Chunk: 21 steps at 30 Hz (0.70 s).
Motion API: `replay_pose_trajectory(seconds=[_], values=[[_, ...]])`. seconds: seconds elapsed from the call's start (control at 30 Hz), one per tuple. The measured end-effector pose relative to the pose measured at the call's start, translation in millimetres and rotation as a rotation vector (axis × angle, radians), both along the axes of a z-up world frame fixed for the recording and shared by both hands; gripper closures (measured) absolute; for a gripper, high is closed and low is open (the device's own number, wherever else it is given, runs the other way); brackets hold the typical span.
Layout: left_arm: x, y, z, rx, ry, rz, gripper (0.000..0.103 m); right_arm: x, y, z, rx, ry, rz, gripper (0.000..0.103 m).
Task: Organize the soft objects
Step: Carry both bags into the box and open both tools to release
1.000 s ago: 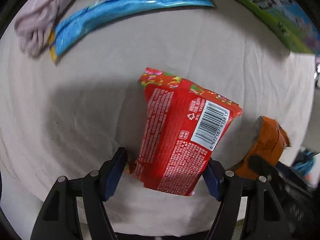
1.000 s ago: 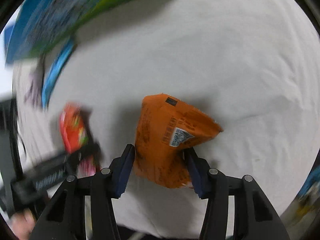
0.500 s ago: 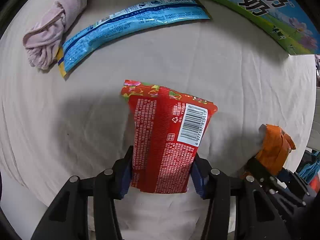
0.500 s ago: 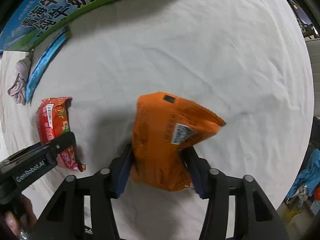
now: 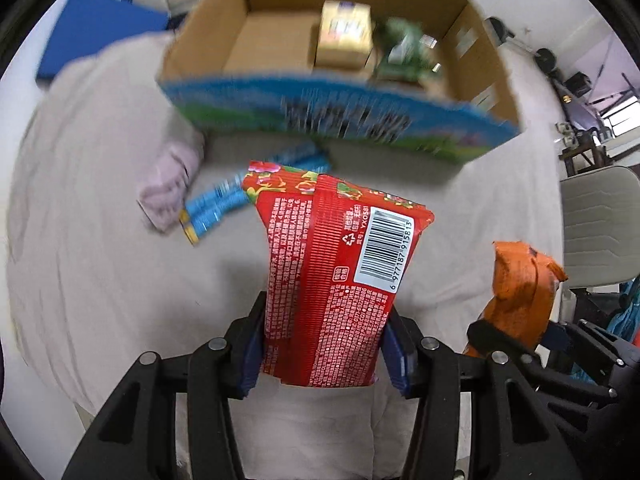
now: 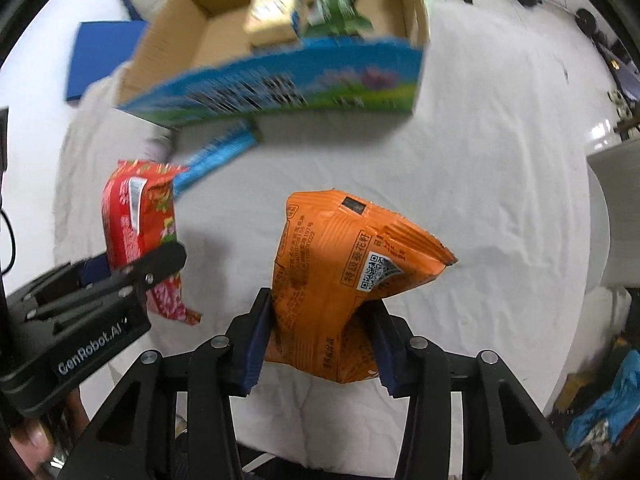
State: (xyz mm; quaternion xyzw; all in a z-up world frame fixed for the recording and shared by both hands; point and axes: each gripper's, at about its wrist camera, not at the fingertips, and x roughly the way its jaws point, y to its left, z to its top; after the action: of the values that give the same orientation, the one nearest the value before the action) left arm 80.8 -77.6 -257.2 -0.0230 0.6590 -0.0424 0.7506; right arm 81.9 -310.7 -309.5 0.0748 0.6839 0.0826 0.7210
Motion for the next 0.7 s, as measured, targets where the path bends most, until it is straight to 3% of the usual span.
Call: replay_pose_trajectory(seconds=[0.17,0.2,0.37,0.4,0.7], values=[[19,-4,59,-0.033,-0.095,-0.016,0.056,-1,-2,49,0.033,-0.074,0.007,0.056],[31,-15,49,-0.035,-0.108,-0.018,0.056,-3,-3,57,0.045,-0.086,0.005,0.056],[47,-8,96,-0.103,-0.152,-0.004,0.056,15,5,93,0.096,-0.150,0.004,0.056],[58,-5,86,-0.117,-0.153,-0.002,0.056,21,6,97,0.104,-0.160,0.001,0.056],[143,17,110,-0.145,-0.186,0.007,0.056,98,7,135,0.082,-0.253,0.011,0.056]])
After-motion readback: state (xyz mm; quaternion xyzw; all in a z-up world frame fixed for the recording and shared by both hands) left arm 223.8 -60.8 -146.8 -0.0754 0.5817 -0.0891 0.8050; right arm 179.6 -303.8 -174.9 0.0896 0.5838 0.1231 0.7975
